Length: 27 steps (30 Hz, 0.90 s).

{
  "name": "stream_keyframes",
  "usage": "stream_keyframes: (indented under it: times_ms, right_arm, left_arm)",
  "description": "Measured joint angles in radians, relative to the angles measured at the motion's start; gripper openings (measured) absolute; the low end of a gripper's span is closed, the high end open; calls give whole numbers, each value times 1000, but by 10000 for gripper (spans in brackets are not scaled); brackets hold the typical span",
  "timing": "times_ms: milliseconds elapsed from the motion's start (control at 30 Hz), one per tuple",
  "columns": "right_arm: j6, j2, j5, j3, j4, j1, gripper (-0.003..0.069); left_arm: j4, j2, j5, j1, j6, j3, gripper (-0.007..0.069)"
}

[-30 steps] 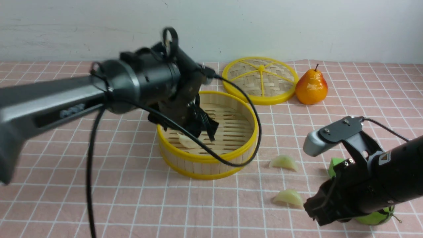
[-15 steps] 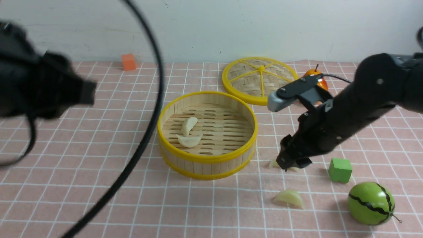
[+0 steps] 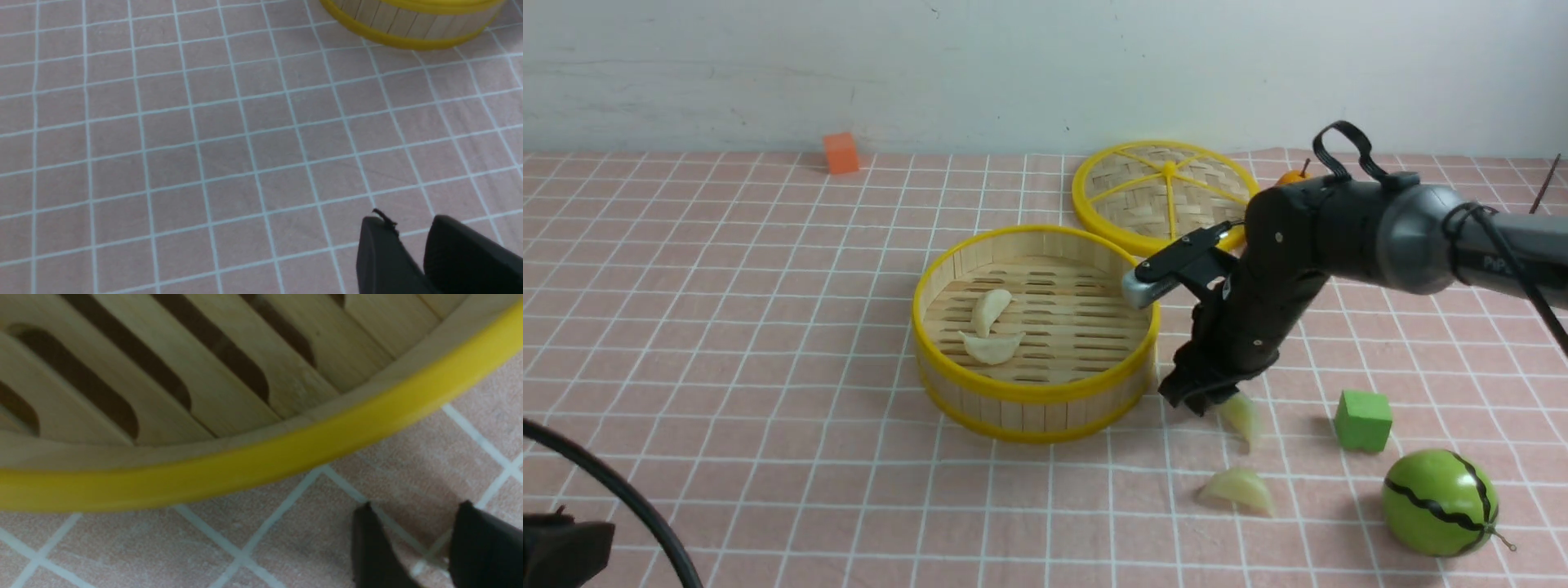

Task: Put the dumplings into the steamer on the table with the pink tablecloth.
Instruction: 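Reach for and grasp a dumpling lying on the table beside the steamer, then place the dumpling in the bamboo steamer basket with the right gripper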

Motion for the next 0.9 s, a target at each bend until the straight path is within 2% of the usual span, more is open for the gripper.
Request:
stream_keyframes:
  times_ms: [33, 67, 133, 333, 500, 567, 767, 900]
  right_arm:
    - [9, -1, 28, -8, -7, 0, 118]
    - [10, -4, 61, -21, -14, 0, 56]
    - [11, -16, 109, -53, -16, -1, 1]
    - [11, -80, 190, -251, 30, 0, -7]
    - [-8, -71, 177, -400, 173, 2, -8]
    - [-19, -57, 158, -417, 215, 2, -8]
    - [-108, 91, -35, -432, 402, 7, -8]
    - [-155, 167, -91, -432, 440, 7, -8]
  left_arm:
    - [19, 0, 26, 0, 0, 4, 160]
    - [31, 0, 35, 0, -1, 9, 160]
    - [59, 0, 36, 0, -1, 30, 160]
    - [91, 0, -62, 0, -76, 123, 160]
    - [115, 0, -137, 0, -95, 152, 162]
    - [118, 0, -145, 0, -98, 152, 162]
    - [122, 0, -157, 0, -98, 152, 165]
    - [123, 0, -159, 0, -100, 152, 164]
